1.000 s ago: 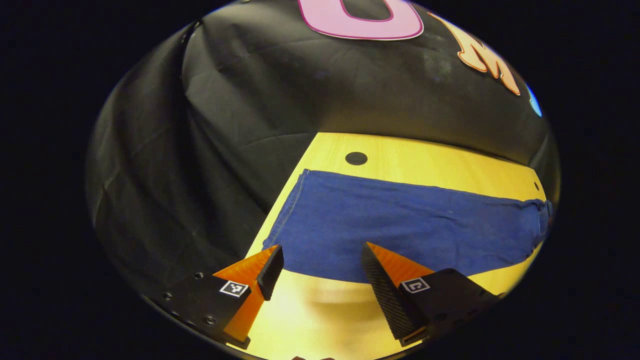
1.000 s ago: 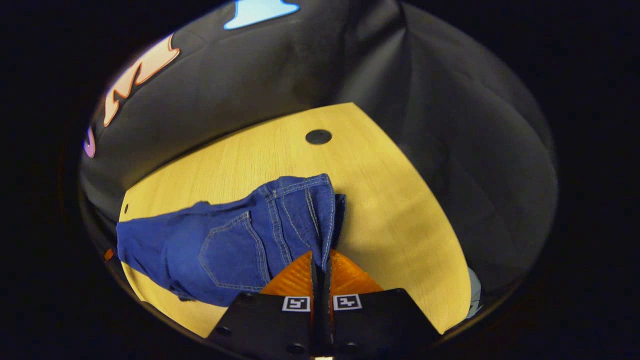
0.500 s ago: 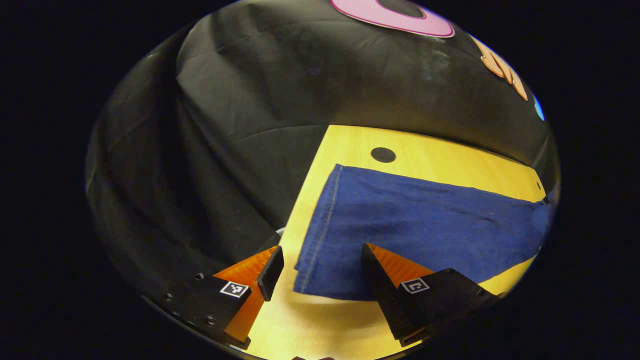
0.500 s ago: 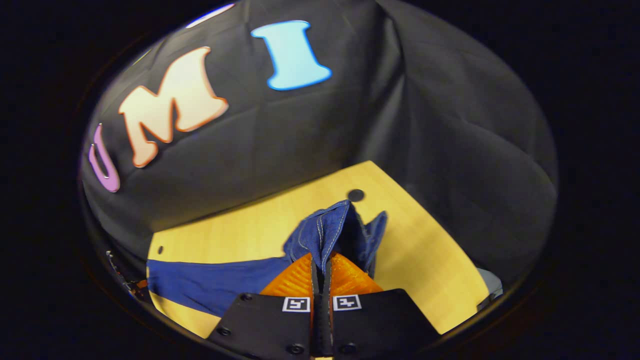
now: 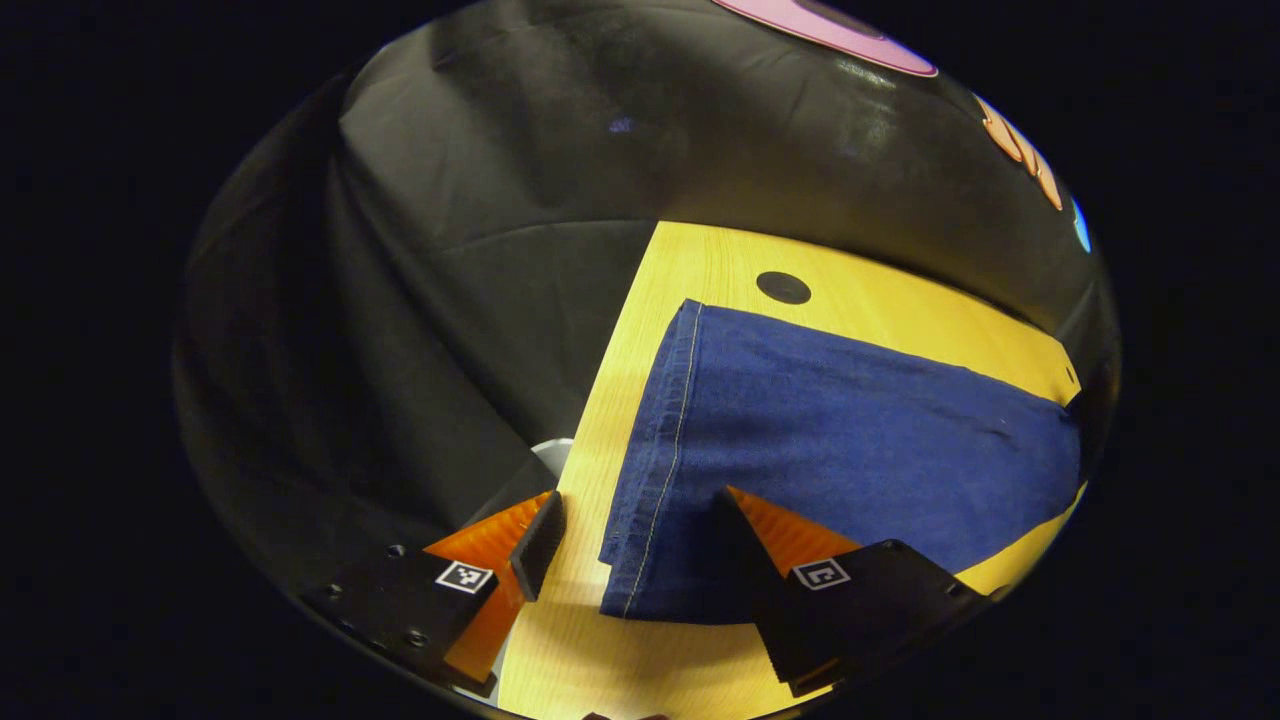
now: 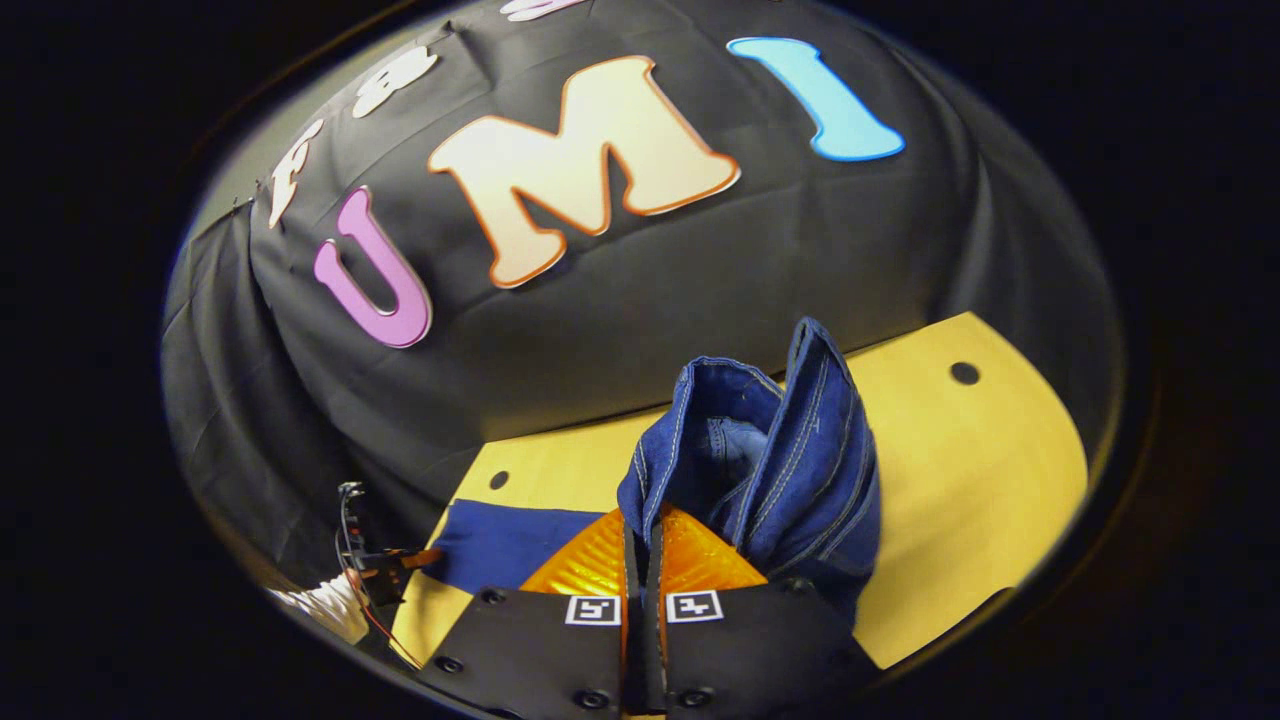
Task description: Grasp the waist and the cuffs of the jeans and fold them to make the two legs overlap; first hold the waist and fold one-third of the jeans toward the cuffs, then hold the cuffs and fold the remaining one-third in the same direction to finish folding.
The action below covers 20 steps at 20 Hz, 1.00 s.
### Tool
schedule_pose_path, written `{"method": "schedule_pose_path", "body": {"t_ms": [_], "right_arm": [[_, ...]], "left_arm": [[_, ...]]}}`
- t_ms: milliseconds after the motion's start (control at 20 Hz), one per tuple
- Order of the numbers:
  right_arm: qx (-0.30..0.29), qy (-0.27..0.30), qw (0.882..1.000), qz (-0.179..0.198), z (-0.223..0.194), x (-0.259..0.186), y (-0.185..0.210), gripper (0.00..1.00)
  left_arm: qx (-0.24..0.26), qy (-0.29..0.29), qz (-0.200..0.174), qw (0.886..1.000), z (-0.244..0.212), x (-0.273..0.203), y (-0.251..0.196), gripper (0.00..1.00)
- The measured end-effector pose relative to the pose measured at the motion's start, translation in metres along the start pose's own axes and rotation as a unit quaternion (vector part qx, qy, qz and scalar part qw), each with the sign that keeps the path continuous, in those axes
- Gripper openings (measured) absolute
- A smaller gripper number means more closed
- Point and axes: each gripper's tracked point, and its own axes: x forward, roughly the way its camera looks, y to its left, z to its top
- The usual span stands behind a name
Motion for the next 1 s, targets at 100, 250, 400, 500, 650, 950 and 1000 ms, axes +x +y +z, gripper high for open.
{"method": "schedule_pose_path", "body": {"t_ms": [100, 250, 400, 500, 650, 950, 1000], "right_arm": [[0.009, 0.016, 0.999, 0.037, -0.027, 0.019, 0.040, 0.02], [0.041, 0.057, 0.991, 0.111, -0.080, 0.053, 0.106, 0.02], [0.025, 0.124, 0.986, 0.105, -0.159, 0.099, 0.126, 0.02], [0.022, 0.151, 0.983, 0.098, -0.195, 0.116, 0.132, 0.03], [0.010, 0.174, 0.981, 0.087, -0.223, 0.130, 0.132, 0.02], [0.014, 0.179, 0.981, 0.078, -0.230, 0.138, 0.130, 0.03], [0.024, 0.177, 0.980, 0.091, -0.226, 0.136, 0.136, 0.08]], "left_arm": [[0.000, -0.001, -0.003, 1.000, 0.000, -0.003, -0.003, 0.93], [-0.007, -0.002, -0.004, 1.000, 0.000, -0.007, -0.004, 0.94], [0.000, 0.000, -0.008, 1.000, -0.001, -0.007, -0.007, 0.92], [0.002, 0.000, -0.013, 1.000, 0.006, -0.013, -0.005, 0.89], [0.003, -0.004, -0.018, 1.000, 0.014, -0.016, 0.004, 0.67], [0.009, -0.025, -0.040, 0.999, 0.012, -0.014, 0.016, 0.33], [0.007, -0.027, -0.036, 0.999, 0.012, -0.014, 0.024, 0.28]]}}
